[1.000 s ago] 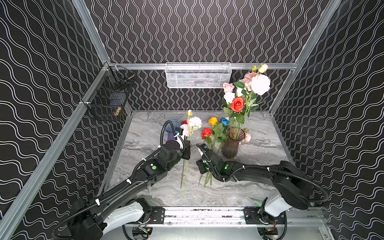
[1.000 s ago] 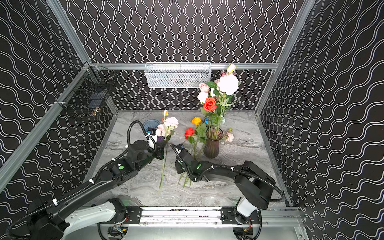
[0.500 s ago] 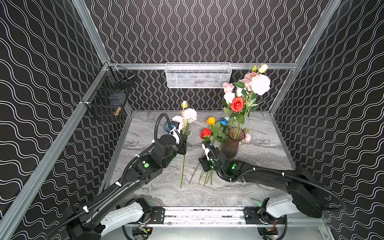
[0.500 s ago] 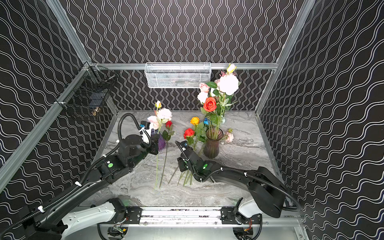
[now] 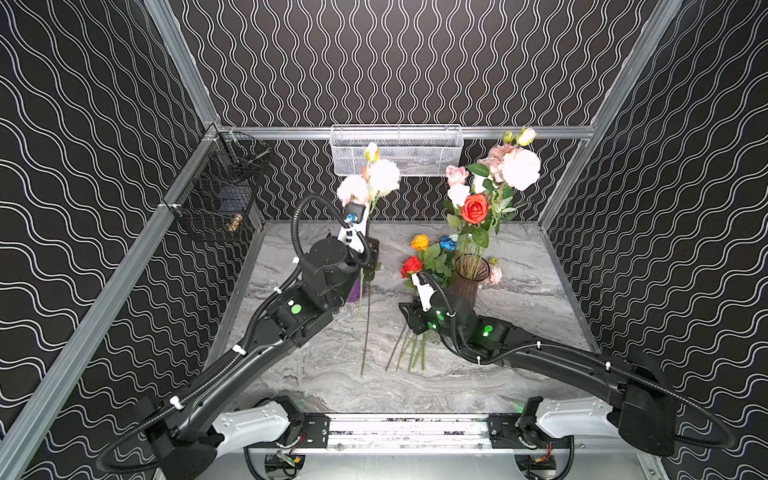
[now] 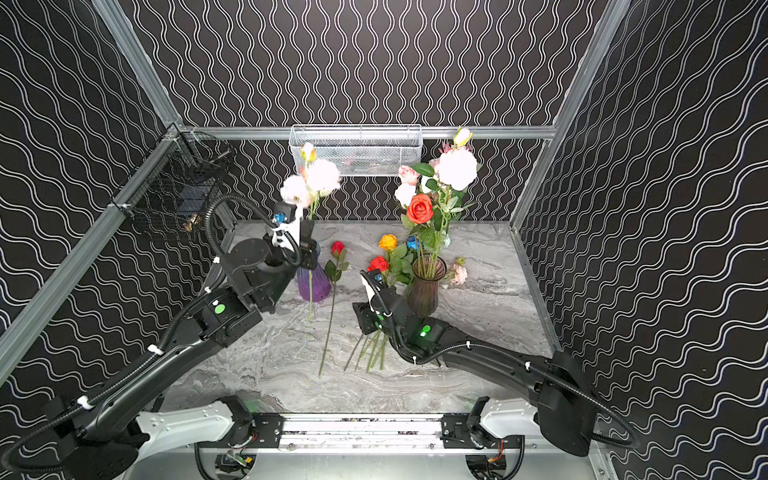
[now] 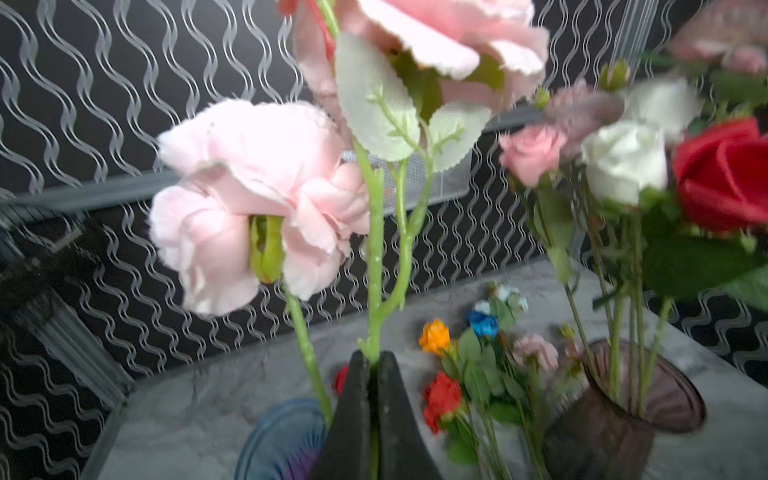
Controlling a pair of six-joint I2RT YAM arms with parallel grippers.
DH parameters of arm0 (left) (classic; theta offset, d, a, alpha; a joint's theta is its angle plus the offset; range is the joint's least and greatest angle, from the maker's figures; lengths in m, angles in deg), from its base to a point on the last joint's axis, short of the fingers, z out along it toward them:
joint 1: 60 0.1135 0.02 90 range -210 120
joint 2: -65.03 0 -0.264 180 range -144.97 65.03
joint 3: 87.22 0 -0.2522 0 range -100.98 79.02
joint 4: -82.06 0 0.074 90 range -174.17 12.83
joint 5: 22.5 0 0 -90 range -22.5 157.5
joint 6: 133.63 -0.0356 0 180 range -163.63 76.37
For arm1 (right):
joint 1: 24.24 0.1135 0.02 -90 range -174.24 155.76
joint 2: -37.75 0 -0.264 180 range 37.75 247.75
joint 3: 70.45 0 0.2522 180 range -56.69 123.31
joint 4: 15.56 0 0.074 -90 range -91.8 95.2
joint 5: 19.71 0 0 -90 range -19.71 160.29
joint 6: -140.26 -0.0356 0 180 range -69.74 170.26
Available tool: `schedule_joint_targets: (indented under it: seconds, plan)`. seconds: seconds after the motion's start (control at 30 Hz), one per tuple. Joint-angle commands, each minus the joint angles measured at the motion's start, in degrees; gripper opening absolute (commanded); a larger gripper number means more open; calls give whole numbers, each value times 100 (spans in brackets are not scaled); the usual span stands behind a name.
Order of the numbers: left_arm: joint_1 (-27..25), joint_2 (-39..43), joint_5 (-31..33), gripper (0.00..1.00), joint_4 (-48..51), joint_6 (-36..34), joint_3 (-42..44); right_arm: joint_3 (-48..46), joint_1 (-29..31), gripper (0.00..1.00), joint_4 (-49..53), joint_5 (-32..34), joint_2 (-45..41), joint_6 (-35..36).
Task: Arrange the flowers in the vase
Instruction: 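Raise the pink rose over the blue-purple vase while right gripper moves to pile, then lower the pink rose stem into the blue-purple vase and open the left gripper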
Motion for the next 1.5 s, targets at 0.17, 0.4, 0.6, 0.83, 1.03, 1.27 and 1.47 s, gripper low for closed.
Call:
schedule_joint_targets:
  seconds: [0.17,0.4,0.6,0.83,1.03,1.27,1.47]
  plan:
    - [1233,-1194,-763,0,-1774,-866,-1441,-34,-3,51,-81,209,-352,183]
    - [1998,-2164,-1438,0,-1950,-542,-2131,-20,-3,51,-100,230,-344,235]
    - [2221,-2189,-1368,0,-2427,-157,-1182,-105,-2,51,-157,244,-371,245]
    - [2223,-1719,-946,0,-2955,438,435,-166,-2,51,-235,179,-393,247]
    - [2222,-1484,-228,0,-3368,971,1588,-212,-1,51,-236,96,-411,210]
    - [2221,-1473,-208,27,-2776,1007,1608,-210,-3,52,-222,1,-487,203]
    - [2217,-1461,-365,62,-1407,1239,1040,-210,-2,52,-209,32,-588,201]
